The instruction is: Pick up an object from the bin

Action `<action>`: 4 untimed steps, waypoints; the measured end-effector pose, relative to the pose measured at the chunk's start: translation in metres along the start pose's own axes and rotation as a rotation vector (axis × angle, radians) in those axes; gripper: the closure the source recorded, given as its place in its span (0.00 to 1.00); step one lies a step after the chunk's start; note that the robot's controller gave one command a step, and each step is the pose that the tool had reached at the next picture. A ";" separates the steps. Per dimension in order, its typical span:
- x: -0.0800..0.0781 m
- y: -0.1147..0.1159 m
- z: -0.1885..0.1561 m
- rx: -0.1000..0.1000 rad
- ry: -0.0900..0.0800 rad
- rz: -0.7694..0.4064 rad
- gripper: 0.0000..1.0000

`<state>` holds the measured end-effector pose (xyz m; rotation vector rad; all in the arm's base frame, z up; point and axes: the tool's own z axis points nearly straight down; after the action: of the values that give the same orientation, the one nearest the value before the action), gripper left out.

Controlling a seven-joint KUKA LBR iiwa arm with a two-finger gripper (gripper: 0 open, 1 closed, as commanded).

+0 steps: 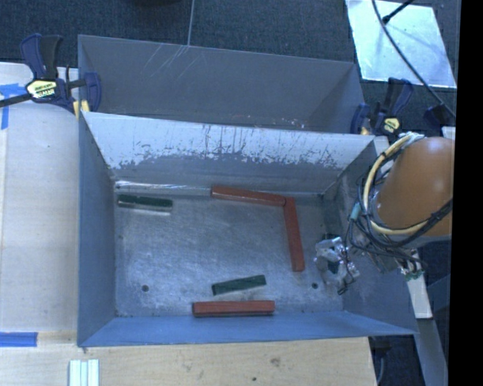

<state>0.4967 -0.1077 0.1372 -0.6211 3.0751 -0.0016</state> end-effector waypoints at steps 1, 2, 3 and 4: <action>0.000 0.000 0.000 0.001 -0.001 -0.002 0.00; -0.055 -0.036 -0.016 0.002 -0.002 -0.314 0.00; -0.108 -0.035 0.068 -0.003 0.004 -0.664 0.00; -0.110 -0.035 0.066 -0.001 -0.002 -0.660 1.00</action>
Offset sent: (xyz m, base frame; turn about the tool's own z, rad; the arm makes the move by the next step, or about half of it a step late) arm 0.0000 0.0000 0.0000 0.0000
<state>0.6119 -0.0977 0.0717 -1.5838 2.7068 -0.0023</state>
